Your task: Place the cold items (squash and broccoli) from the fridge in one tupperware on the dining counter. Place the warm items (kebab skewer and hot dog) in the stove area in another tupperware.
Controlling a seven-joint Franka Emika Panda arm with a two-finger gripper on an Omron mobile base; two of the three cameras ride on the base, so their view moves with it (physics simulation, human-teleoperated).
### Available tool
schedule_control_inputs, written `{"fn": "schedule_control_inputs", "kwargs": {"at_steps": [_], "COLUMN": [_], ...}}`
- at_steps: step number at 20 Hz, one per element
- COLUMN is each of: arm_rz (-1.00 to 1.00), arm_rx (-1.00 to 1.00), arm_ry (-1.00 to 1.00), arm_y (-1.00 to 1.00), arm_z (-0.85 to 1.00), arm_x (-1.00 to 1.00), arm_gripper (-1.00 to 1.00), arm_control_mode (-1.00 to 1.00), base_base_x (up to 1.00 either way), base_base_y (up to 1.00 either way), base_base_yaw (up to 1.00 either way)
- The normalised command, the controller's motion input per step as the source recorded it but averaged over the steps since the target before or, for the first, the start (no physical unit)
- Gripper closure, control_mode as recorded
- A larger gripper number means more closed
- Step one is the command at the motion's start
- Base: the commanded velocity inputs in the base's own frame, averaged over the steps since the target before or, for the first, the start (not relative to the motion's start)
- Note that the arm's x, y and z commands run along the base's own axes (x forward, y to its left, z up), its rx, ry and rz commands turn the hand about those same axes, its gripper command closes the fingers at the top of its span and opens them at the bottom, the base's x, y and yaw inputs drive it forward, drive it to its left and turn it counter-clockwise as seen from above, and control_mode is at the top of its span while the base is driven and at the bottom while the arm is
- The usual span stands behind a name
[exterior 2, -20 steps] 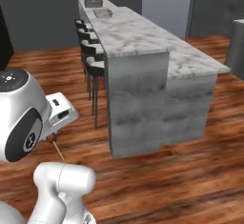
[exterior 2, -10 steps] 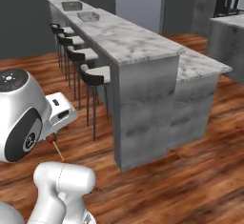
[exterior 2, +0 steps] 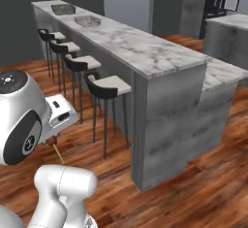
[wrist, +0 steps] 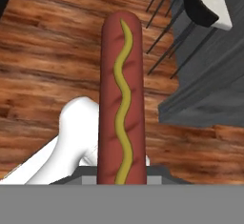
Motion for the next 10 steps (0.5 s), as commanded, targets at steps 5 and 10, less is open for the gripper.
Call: {"fn": "schedule_control_inputs", "kwargs": {"at_steps": [5, 10], "arm_rz": [0.0, 0.0], "arm_rx": [0.0, 0.0], "arm_ry": [0.0, 0.0], "arm_y": [0.0, 0.0], "arm_z": [0.0, 0.0], "arm_x": [0.0, 0.0], "arm_gripper": [1.0, 1.0], "arm_control_mode": [1.0, 1.0], "base_base_x": [0.47, 0.59], "base_base_y": [1.0, 1.0], "base_base_yaw": [-0.2, -0.2]}}
